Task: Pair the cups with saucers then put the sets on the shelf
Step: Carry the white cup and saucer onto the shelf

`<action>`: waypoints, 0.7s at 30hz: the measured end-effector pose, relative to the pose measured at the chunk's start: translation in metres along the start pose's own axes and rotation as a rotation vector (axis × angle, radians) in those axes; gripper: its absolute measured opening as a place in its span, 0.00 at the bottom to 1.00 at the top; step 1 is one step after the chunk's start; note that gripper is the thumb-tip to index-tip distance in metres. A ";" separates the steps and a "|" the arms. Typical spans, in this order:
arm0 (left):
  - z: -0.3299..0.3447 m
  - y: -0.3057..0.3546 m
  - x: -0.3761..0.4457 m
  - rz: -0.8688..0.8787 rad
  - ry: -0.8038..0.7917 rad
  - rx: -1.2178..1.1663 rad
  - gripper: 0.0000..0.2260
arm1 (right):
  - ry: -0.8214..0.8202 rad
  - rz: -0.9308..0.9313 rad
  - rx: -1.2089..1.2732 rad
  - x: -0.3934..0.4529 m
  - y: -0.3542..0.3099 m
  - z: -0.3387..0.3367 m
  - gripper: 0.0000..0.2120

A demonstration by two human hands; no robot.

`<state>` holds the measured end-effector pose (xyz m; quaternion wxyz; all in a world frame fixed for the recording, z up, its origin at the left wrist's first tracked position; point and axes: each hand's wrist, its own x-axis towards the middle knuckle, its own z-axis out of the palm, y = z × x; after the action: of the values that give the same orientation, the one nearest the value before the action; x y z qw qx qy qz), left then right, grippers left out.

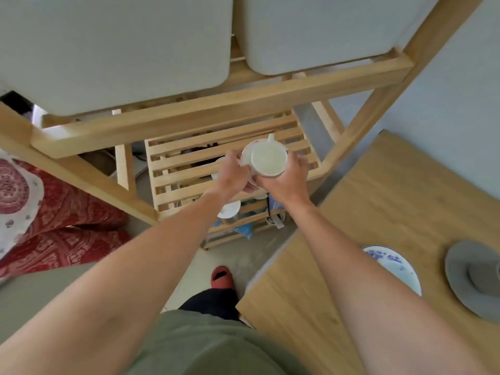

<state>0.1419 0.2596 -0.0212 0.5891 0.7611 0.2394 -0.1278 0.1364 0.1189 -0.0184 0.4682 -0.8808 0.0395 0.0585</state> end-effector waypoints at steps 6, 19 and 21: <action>-0.061 -0.038 0.044 -0.132 0.154 -0.114 0.18 | -0.232 0.075 -0.071 0.032 -0.023 0.074 0.40; -0.104 -0.054 0.095 -0.290 0.314 -0.239 0.17 | -0.288 0.359 0.075 0.072 -0.051 0.142 0.23; -0.108 -0.054 0.099 -0.301 0.343 -0.223 0.14 | -0.303 0.381 0.098 0.072 -0.050 0.149 0.21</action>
<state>0.1889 0.3947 -0.0839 0.5942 0.6579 0.4593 -0.0559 0.2045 0.2691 -0.0700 0.4916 -0.8148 0.1371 0.2751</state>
